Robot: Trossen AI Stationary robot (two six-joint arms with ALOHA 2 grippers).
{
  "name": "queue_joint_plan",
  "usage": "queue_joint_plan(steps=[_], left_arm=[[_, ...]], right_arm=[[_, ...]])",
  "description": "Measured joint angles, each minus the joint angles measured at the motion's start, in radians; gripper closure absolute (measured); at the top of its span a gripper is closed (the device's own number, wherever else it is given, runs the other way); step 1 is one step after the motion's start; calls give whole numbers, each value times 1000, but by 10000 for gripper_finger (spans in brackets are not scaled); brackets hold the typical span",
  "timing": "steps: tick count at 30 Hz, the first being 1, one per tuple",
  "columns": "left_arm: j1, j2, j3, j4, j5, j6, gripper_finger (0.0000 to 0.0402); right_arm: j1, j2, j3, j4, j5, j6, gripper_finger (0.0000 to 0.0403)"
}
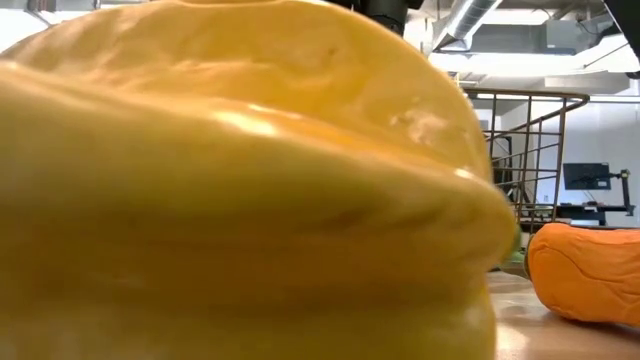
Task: Build produce basket
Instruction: Put the green beans into the gold wire basket
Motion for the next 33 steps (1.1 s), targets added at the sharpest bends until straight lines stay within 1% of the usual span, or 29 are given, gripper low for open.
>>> queue_joint_plan(steps=[5, 8, 14, 17, 20, 23, 24, 25, 30, 33], left_arm=[[0, 0, 0, 0, 0, 0, 290], [0, 0, 0, 0, 0, 0, 290], [0, 0, 0, 0, 0, 0, 290], [0, 0, 0, 0, 0, 0, 290], [0, 0, 0, 0, 0, 0, 290], [0, 0, 0, 0, 0, 0, 290], [0, 0, 0, 0, 0, 0, 290], [0, 0, 0, 0, 0, 0, 290], [0, 0, 0, 0, 0, 0, 290], [0, 0, 0, 0, 0, 0, 290]], right_arm=[[-6, 0, 0, 30, -3, -24, 147], [-13, 0, 0, 44, -57, -46, 147], [-21, 0, 0, 34, -115, -59, 147], [-19, 0, 0, 38, -96, -34, 142], [-28, 0, 0, 30, -78, 12, 106], [-41, 0, 0, -5, -74, 17, 33], [-44, 0, 0, -17, -75, 23, 18], [-45, -1, 0, -23, -75, 27, 14], [-52, -2, 0, -25, -76, 4, 60], [-68, -2, 46, -113, -73, -1, 64]])
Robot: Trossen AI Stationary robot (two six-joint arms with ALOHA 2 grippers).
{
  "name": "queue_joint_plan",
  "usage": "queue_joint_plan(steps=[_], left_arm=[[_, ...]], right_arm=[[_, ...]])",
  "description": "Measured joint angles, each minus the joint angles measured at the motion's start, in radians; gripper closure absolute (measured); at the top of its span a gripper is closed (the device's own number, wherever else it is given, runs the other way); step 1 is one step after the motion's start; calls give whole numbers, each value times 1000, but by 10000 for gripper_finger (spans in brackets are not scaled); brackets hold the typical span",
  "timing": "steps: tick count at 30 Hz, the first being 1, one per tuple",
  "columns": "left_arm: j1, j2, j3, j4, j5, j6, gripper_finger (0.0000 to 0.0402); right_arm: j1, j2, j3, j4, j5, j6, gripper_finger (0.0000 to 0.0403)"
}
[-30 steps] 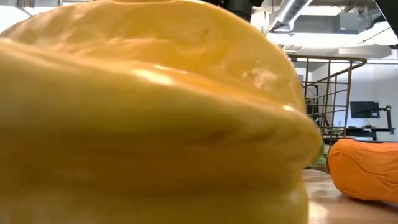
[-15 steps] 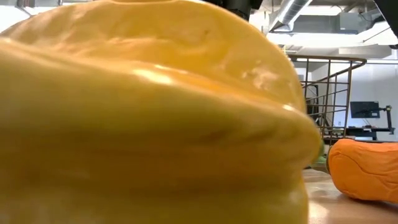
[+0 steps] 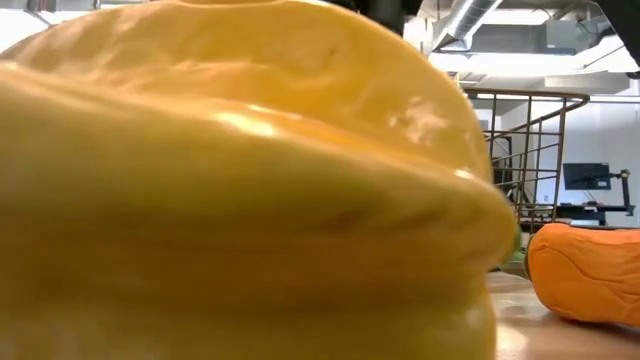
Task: Build produce basket
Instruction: Put the green beans into the gold wire basket
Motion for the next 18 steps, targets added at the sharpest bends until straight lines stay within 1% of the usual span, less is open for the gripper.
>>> queue_joint_plan(steps=[4, 8, 13, 18], left_arm=[[0, 0, 0, 0, 0, 0, 290], [0, 0, 0, 0, 0, 0, 290], [0, 0, 0, 0, 0, 0, 290], [0, 0, 0, 0, 0, 0, 290]], right_arm=[[-15, -2, 100, -156, 62, -34, 46], [-10, -2, 164, -191, 73, -75, 29], [22, -2, 172, -176, 74, -77, 23], [57, -2, 143, -169, 110, -70, 18]])
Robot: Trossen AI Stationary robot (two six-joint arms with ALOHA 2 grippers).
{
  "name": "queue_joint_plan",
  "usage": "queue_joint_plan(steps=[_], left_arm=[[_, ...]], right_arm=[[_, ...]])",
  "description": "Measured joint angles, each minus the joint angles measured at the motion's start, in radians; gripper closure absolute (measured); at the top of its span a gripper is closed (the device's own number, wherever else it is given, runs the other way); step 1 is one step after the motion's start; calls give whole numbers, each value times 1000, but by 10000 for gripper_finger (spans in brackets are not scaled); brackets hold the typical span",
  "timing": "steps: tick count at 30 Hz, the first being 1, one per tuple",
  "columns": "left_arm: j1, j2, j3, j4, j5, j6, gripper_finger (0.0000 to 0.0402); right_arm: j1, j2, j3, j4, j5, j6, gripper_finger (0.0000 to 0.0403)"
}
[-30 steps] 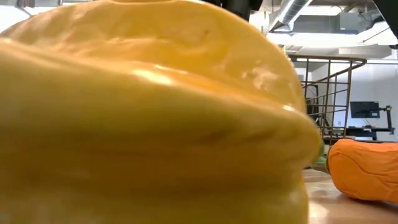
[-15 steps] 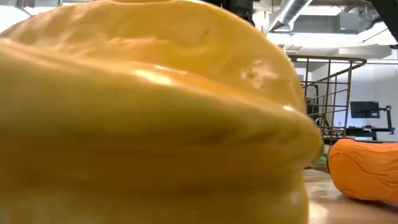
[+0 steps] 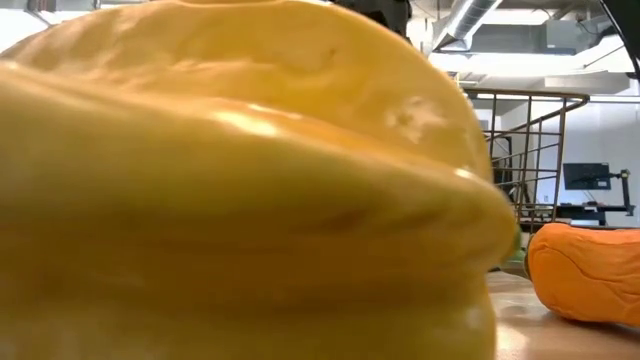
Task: Build produce basket
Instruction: Put the green beans into the gold wire basket
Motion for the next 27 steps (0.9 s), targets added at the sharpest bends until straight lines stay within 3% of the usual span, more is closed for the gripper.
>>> queue_joint_plan(steps=[27], left_arm=[[0, 0, 0, 0, 0, 0, 290]], right_arm=[[-9, 1, -19, 150, -45, 76, 21]])
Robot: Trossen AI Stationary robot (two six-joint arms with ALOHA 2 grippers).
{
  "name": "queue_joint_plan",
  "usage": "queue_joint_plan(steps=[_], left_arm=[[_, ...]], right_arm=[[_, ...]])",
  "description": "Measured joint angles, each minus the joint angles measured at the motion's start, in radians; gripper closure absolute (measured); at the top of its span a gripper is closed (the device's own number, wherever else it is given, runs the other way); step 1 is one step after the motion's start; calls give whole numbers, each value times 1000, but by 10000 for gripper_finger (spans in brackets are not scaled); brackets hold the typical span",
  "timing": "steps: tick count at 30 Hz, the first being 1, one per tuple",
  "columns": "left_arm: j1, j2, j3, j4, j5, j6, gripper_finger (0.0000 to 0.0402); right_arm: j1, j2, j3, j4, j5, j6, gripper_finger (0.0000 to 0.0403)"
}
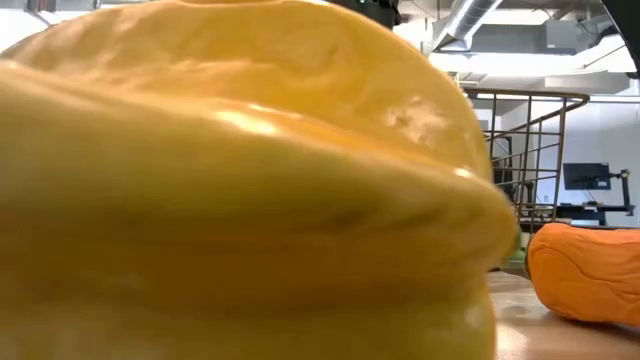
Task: Build produce basket
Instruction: Put the green beans into the gold wire basket
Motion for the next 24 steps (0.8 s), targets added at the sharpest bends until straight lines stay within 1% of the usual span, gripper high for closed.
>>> queue_joint_plan(steps=[4, 6, 9, 13, 15, 17, 21, 23, 24], left_arm=[[0, 0, 0, 0, 0, 0, 290], [0, 0, 0, 0, 0, 0, 290], [0, 0, 0, 0, 0, 0, 290], [0, 0, 0, 0, 0, 0, 290], [0, 0, 0, 0, 0, 0, 290], [0, 0, 0, 0, 0, 0, 290], [0, 0, 0, 0, 0, 0, 290], [0, 0, 0, 0, 0, 0, 290], [0, 0, 0, 0, 0, 0, 290]], right_arm=[[0, 2, 0, -13, -7, -1, 24], [0, 2, 0, -13, -8, -8, 35], [0, 2, 0, -6, -9, -26, 66], [0, -2, 0, 53, 9, -80, 116], [-5, -5, 0, 83, 14, -99, 132], [-15, -5, 0, 108, 13, -114, 140], [-34, 2, 0, 195, 2, -124, 142], [-26, 4, 0, 157, -16, -86, 142], [-18, 4, 0, 131, 5, -91, 142]])
